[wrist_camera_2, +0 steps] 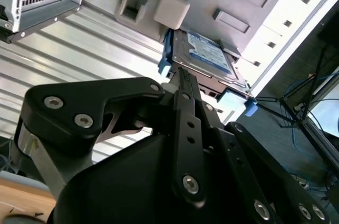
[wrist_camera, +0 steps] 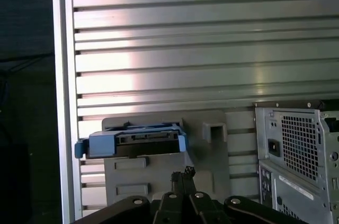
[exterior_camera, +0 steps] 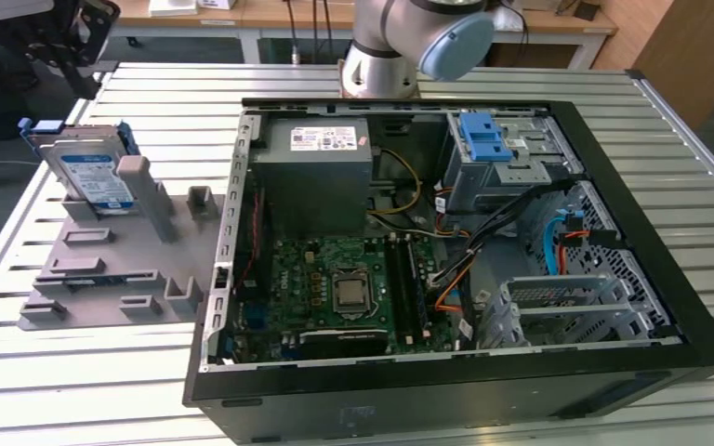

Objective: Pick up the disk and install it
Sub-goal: 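Reach for the disk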

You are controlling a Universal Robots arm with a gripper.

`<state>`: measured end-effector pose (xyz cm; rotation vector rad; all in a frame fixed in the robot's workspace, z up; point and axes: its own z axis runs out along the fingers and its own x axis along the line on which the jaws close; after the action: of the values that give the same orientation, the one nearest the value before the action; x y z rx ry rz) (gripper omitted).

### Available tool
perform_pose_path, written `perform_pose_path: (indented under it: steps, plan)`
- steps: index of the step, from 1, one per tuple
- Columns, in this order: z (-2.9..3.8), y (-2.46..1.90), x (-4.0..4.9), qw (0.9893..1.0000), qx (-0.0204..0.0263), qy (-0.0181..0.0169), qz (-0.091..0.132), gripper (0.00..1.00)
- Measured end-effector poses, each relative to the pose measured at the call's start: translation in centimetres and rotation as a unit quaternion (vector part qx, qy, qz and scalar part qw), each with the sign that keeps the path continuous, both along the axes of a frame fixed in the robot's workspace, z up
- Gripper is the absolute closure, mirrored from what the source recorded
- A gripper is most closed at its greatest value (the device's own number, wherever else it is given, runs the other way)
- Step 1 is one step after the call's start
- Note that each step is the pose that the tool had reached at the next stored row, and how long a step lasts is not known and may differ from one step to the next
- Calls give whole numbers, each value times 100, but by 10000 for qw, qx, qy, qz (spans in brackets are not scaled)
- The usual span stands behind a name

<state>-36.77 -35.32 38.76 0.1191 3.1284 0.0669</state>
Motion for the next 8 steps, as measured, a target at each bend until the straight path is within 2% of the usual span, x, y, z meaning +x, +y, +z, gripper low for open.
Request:
perform_pose_path:
  steps: [4,8]
  plan:
    - [-25,16,-156,10000,-1,0,-1,89]
    - [-36,23,-235,10000,-1,4,-1,89]
